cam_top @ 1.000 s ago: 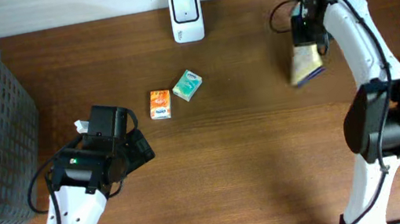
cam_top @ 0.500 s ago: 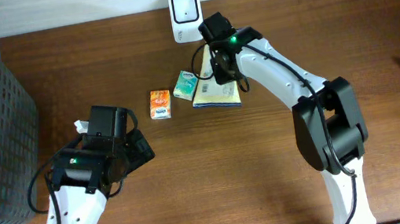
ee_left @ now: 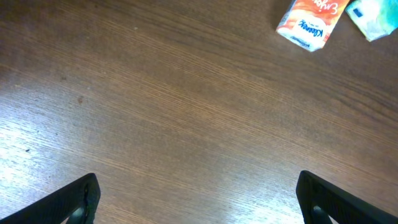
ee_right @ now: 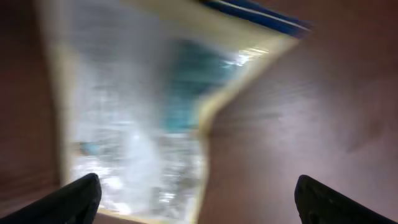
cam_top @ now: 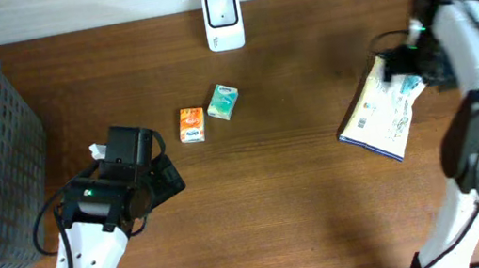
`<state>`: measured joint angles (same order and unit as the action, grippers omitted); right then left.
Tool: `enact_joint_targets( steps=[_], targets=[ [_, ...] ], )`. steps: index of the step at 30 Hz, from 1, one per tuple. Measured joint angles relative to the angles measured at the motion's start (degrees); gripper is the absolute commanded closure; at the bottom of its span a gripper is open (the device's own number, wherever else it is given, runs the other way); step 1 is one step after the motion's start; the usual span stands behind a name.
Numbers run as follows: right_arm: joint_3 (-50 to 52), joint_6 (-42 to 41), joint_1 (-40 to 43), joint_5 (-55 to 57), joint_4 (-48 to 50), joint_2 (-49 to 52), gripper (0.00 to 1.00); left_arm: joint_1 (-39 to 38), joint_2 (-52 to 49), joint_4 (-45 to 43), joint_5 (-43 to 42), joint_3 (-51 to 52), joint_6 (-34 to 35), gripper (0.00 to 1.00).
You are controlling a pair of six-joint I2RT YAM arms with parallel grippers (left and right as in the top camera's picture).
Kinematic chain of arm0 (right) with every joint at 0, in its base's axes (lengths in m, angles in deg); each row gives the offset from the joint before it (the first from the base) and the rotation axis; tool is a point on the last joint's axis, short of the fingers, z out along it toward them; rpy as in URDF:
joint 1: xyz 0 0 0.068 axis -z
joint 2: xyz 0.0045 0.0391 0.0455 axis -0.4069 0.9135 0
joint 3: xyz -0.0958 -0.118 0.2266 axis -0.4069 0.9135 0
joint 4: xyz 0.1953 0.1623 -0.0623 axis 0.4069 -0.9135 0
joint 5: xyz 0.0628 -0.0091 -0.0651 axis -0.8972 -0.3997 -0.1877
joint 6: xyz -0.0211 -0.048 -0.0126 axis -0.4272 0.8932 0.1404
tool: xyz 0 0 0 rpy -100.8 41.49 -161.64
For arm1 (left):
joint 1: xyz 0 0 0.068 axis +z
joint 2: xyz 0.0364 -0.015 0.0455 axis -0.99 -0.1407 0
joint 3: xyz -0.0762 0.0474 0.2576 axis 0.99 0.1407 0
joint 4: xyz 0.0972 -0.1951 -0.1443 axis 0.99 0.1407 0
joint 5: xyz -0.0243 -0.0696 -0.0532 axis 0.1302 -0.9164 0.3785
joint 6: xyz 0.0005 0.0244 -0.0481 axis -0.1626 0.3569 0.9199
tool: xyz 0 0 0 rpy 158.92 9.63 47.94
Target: Scan the item barcode
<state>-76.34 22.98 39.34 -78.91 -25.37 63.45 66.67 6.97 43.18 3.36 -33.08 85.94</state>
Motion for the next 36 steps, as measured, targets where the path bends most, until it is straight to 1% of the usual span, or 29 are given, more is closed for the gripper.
enact_joint_targets(
  steps=[1,2,3,4,5,8,10,12,15,17,18,19,21,22,24,26,27,29,30,31,32,33,34,36],
  targets=[
    [3.3,0.4,4.3,-4.2,2.7,0.1,0.01,0.0,0.0,0.0,0.0,0.0,0.0,0.01],
    [5.5,0.9,7.0,-7.2,4.7,0.4,0.01,0.0,0.0,0.0,0.0,0.0,0.0,0.01],
    [11.3,2.6,9.9,-14.4,11.5,0.6,0.01,0.0,0.0,0.0,0.0,0.0,0.0,0.01],
    [14.8,4.0,10.9,-19.3,15.7,0.6,0.06,0.0,0.0,0.0,0.0,0.0,0.0,0.01],
    [17.9,5.0,11.3,-23.1,20.1,0.3,0.08,0.0,0.0,0.0,0.0,0.0,0.0,0.01],
    [26.0,5.6,11.5,-29.0,36.0,-3.2,0.09,0.0,0.0,0.0,0.0,0.0,0.0,0.01],
    [27.3,5.8,11.6,-32.9,37.9,-3.6,0.09,0.0,0.0,0.0,0.0,0.0,0.0,0.01],
    [26.6,6.1,11.5,-35.8,34.7,-3.5,0.09,0.0,0.0,0.0,0.0,0.0,0.0,0.01],
    [25.9,10.3,10.1,-35.7,36.1,-3.5,0.08,0.0,0.0,0.0,0.0,0.0,0.0,0.01],
    [25.6,12.3,8.3,-33.5,37.4,-3.3,0.09,0.0,0.0,0.0,0.0,0.0,0.0,0.01],
    [25.6,12.8,7.0,-32.9,38.1,-3.0,0.17,0.0,0.0,0.0,0.0,0.0,0.0,0.01],
    [25.4,13.1,5.5,-32.5,39.1,-2.5,0.45,0.0,0.0,0.0,0.0,0.0,0.0,0.01],
    [25.3,12.5,2.9,-28.3,41.3,-1.7,0.96,0.0,0.0,-0.1,0.0,0.0,0.0,0.01],
    [25.1,11.2,1.4,-26.6,41.7,-1.3,0.96,0.0,0.0,0.0,0.0,0.0,0.0,0.01],
    [23.9,8.9,1.0,-26.3,41.5,-1.4,0.96,0.0,0.0,0.0,0.0,0.0,0.0,0.01],
    [21.9,6.0,0.8,-21.6,38.0,-1.4,0.96,0.0,0.0,0.0,0.0,0.0,0.0,0.01],
    [19.8,4.2,0.6,-15.2,34.9,-1.9,0.96,0.0,0.0,0.0,0.0,0.0,0.0,0.01],
    [15.0,0.2,-0.9,4.6,28.8,-4.1,0.96,0.0,0.0,0.0,0.0,0.0,0.0,0.01],
    [13.4,-2.6,-2.6,15.7,27.1,-5.2,0.96,0.0,0.0,-0.1,0.0,0.0,0.0,0.01],
    [12.8,-5.5,-4.5,24.3,26.1,-5.4,0.96,0.0,0.0,0.0,0.0,0.0,0.0,0.01],
    [12.8,-8.9,-8.3,34.3,25.7,-5.4,0.96,0.0,0.0,0.0,0.0,0.0,0.0,0.01],
    [13.4,-12.2,-12.1,41.2,26.0,-5.4,0.96,0.0,0.0,0.0,0.0,0.0,0.0,0.01],
    [14.0,-14.0,-14.2,44.6,25.9,-5.2,0.96,0.0,0.0,0.0,0.0,0.0,0.0,0.01],
    [14.3,-16.3,-18.7,49.7,26.6,-0.4,0.95,0.0,0.0,0.0,0.0,0.0,0.0,0.01]
  ],
)
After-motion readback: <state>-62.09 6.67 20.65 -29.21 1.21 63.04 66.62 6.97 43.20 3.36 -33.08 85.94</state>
